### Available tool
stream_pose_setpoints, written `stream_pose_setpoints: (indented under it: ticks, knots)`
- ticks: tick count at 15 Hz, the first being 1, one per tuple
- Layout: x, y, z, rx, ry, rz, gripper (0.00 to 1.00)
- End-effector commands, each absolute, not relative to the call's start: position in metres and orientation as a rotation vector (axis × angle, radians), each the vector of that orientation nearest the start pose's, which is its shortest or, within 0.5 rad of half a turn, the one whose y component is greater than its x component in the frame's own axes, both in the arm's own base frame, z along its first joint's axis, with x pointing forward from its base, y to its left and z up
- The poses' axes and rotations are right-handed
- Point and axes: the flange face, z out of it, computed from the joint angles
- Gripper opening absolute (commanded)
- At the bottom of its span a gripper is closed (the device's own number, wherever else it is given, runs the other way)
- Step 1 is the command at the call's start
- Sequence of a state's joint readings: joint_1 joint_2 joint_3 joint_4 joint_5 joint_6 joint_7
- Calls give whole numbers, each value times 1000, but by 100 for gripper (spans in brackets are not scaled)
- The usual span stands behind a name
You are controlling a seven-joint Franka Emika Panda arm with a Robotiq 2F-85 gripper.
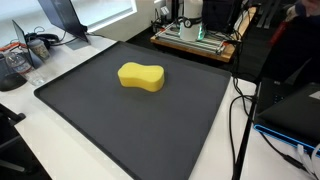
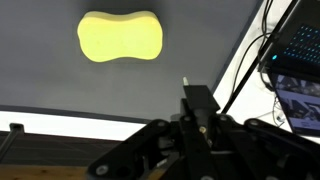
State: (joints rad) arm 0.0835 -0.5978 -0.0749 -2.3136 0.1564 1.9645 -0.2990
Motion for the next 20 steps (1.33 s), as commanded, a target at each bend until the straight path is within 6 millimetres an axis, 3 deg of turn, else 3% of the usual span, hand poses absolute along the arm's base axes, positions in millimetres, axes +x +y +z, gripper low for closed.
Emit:
stream_pose_setpoints:
  ticks: [1,3,6,7,10,15,16,20]
  knots:
    - [442,67,553,-3009,-224,-428,3]
    - [462,87,528,-3094,-114,-399,3]
    - [484,96,499,-3230,32,-304,3]
    - [466,97,504,-3164,-64,-338,12]
    - [482,97,489,-3205,0,-301,12]
    - [484,96,494,-3206,11,-304,12]
    - [489,94,498,-3212,29,-330,3]
    - [515,132,493,-3292,62,-374,3]
